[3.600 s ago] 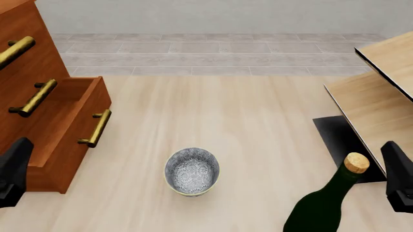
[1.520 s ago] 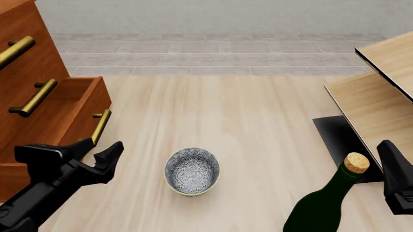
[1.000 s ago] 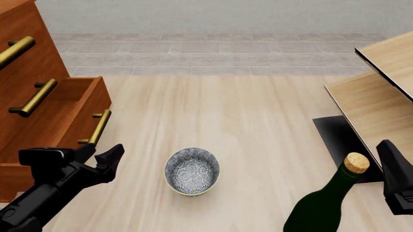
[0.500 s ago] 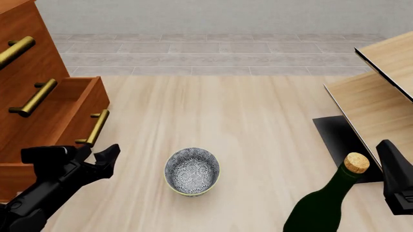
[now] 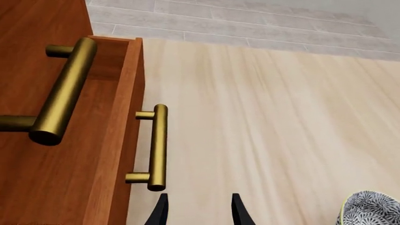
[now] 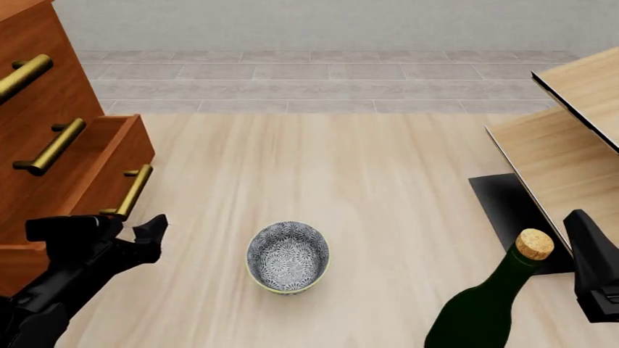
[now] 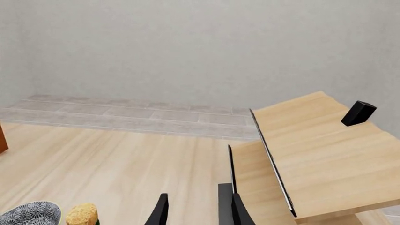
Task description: Close the bottom drawer of the cabinet.
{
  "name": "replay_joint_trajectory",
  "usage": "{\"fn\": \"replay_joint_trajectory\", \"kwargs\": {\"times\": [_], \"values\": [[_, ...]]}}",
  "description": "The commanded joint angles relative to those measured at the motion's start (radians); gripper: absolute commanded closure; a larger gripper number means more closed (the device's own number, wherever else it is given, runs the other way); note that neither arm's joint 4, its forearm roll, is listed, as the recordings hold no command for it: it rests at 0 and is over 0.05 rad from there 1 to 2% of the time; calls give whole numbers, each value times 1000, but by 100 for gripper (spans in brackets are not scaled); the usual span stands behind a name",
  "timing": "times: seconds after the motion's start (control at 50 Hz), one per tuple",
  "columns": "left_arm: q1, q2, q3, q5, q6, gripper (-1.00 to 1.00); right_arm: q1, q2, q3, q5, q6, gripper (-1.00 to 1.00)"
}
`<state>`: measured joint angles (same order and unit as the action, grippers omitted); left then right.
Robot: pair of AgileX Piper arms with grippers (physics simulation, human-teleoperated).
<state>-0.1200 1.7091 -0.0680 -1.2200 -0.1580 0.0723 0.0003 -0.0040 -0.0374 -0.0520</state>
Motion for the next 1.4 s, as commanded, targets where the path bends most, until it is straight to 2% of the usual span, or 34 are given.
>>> {"fn": "replay_joint_trajectory", "kwargs": {"times": [0.02, 0.68, 1.4], "values": [[49, 16, -7, 0, 24, -100, 1, 0, -1, 0, -2, -100], [140, 74, -34, 0, 71, -100, -1, 0, 0, -5, -5, -100], [198, 93, -50, 0, 114, -100, 2, 0, 1, -5, -5, -100]]}}
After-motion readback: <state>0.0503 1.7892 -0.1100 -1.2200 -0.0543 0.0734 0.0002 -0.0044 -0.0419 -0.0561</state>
